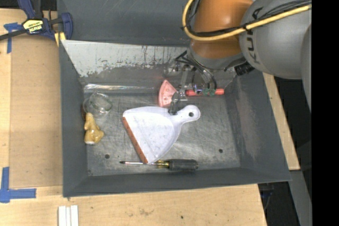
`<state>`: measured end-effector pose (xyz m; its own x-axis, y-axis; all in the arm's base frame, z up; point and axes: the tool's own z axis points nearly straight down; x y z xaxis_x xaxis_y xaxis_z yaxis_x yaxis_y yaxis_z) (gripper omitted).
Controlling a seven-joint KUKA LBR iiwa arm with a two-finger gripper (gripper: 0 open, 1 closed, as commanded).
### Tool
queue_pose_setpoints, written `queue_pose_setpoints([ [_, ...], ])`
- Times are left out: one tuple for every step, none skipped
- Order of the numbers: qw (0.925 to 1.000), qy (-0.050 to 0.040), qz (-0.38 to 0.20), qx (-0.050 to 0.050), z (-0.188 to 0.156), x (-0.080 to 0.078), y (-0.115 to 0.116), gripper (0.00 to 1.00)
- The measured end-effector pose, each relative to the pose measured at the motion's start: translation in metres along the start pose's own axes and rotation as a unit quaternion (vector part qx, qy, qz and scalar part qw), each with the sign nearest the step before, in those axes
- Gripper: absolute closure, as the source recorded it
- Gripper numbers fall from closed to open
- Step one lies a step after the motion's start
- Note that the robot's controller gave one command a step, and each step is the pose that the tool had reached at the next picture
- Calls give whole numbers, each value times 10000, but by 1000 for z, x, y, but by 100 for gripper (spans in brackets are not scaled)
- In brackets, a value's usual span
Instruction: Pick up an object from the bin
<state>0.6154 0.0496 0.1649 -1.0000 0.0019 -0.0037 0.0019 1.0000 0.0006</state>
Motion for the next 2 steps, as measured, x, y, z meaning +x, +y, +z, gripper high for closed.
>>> queue_pose_setpoints([
  [10000, 0, 1, 0, 0, 0, 0, 0],
  [9983, -28, -587, 6, 22, 12, 8, 0],
])
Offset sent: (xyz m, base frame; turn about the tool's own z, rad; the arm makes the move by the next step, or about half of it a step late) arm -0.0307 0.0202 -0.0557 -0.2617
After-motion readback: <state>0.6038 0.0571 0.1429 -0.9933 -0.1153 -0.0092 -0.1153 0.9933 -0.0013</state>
